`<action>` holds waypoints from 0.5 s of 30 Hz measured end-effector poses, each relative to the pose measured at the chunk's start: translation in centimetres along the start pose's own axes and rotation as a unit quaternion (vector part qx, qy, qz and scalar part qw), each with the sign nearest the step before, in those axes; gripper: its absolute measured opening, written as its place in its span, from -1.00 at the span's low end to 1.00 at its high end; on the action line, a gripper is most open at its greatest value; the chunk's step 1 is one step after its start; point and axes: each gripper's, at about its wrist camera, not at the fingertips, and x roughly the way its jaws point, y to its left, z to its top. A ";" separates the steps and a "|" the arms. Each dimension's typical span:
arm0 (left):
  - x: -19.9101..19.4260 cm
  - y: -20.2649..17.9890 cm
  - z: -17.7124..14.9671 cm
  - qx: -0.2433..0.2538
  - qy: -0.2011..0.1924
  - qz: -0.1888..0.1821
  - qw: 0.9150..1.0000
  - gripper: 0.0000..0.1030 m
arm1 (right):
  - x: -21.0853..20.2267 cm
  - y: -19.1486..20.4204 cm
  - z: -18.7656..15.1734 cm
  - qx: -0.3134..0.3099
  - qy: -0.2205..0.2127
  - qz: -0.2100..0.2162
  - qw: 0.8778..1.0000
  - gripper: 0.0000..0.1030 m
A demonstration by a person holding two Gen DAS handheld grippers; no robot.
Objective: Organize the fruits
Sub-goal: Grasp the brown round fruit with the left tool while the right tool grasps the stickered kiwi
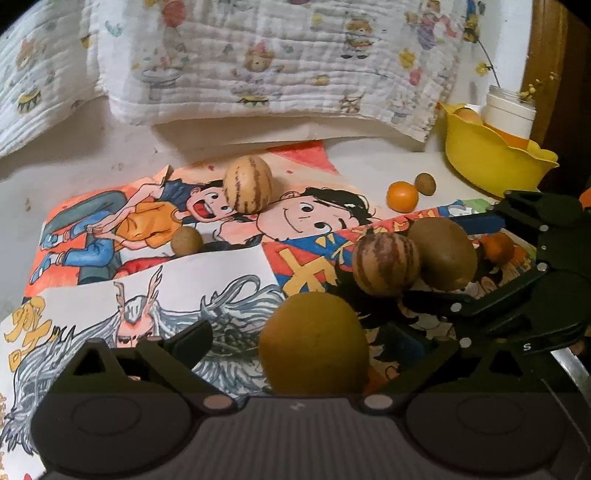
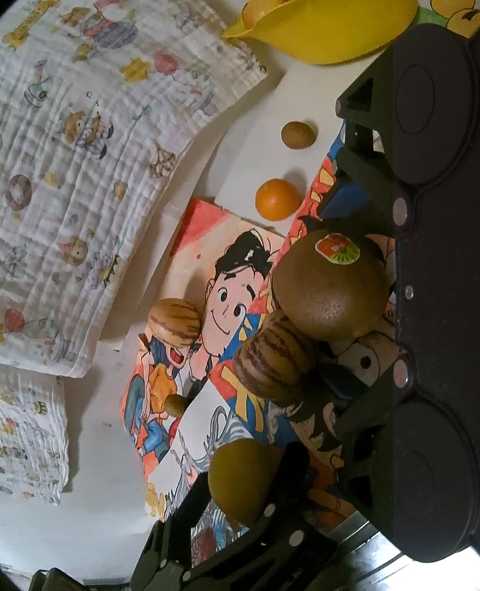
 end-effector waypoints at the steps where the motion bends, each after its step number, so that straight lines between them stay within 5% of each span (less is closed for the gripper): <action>1: 0.0 -0.1 0.0 0.003 0.000 0.000 1.000 0.91 | 0.0 0.0 0.0 0.002 0.000 0.003 1.000 0.64; 15: 0.4 0.3 0.2 0.000 -0.002 -0.022 1.000 0.25 | 0.1 -1.2 0.0 0.022 0.001 0.015 1.000 0.19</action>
